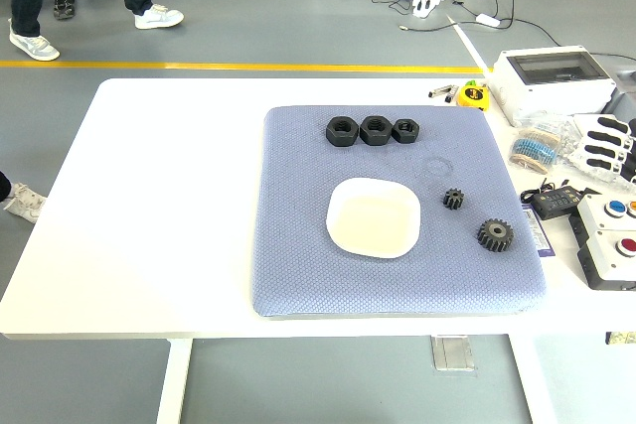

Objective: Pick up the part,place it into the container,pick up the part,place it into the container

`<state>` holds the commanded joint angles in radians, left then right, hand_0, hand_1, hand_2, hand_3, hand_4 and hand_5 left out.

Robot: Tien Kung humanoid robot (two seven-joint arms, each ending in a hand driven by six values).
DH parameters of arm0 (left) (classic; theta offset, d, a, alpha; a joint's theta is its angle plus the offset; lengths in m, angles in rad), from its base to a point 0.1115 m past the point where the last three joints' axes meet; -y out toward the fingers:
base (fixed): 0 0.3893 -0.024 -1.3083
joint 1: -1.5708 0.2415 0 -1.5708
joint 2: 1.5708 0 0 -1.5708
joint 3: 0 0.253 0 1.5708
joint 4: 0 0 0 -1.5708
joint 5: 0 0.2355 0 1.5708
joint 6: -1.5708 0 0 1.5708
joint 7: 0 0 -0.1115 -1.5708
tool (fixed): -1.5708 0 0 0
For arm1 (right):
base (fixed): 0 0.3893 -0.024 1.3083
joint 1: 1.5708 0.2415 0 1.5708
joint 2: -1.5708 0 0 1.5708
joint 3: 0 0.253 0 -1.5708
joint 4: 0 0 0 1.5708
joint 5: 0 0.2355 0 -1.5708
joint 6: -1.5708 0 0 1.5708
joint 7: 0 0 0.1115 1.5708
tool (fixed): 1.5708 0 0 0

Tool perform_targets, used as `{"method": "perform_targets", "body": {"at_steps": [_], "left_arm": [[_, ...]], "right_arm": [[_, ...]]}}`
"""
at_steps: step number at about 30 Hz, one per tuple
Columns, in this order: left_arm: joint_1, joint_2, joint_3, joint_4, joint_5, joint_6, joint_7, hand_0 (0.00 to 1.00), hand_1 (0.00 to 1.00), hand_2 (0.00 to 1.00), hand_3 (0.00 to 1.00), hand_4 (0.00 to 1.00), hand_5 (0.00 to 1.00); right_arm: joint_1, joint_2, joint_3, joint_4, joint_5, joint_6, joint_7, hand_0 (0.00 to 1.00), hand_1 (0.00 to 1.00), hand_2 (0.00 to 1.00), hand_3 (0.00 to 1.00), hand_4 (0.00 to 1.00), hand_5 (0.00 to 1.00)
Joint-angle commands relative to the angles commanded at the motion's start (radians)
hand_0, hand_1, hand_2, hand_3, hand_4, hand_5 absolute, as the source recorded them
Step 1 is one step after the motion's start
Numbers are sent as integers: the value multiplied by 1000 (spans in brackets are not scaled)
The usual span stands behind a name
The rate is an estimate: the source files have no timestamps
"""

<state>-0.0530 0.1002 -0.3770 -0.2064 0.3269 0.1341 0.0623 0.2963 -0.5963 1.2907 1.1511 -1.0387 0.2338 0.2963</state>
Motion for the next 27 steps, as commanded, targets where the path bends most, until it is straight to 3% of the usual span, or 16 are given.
{"method": "perform_targets", "body": {"at_steps": [3,6,7,11,12,21,27], "left_arm": [[0,0,0,0,-1,0,0,843,902,914,814,832,702],[-2,0,7,0,-10,1,-3,843,902,914,814,832,702],[-2,0,7,1,-11,1,-4,842,901,912,813,830,699],[-4,1,13,1,-17,1,-6,842,901,912,813,830,699],[-4,1,15,1,-19,2,-7,842,899,913,813,830,699],[-4,3,17,2,-18,5,-8,842,898,910,812,829,697],[-4,4,20,2,-21,6,-10,840,895,909,809,829,696]], "right_arm": [[5,-3,-6,-1,-39,-3,25,811,790,813,830,998,457],[48,-22,-48,-13,-189,-33,137,811,790,813,830,998,457],[63,-27,-65,-17,-228,-37,160,791,774,800,805,998,321],[117,-38,-136,-33,-403,-57,233,791,774,800,805,998,321],[141,-39,-178,-42,-501,-66,252,772,755,789,787,998,285],[246,-20,-353,-109,-858,-85,272,751,739,770,778,998,256],[283,11,-399,-165,-1050,-105,261,738,729,762,779,998,259]]}}
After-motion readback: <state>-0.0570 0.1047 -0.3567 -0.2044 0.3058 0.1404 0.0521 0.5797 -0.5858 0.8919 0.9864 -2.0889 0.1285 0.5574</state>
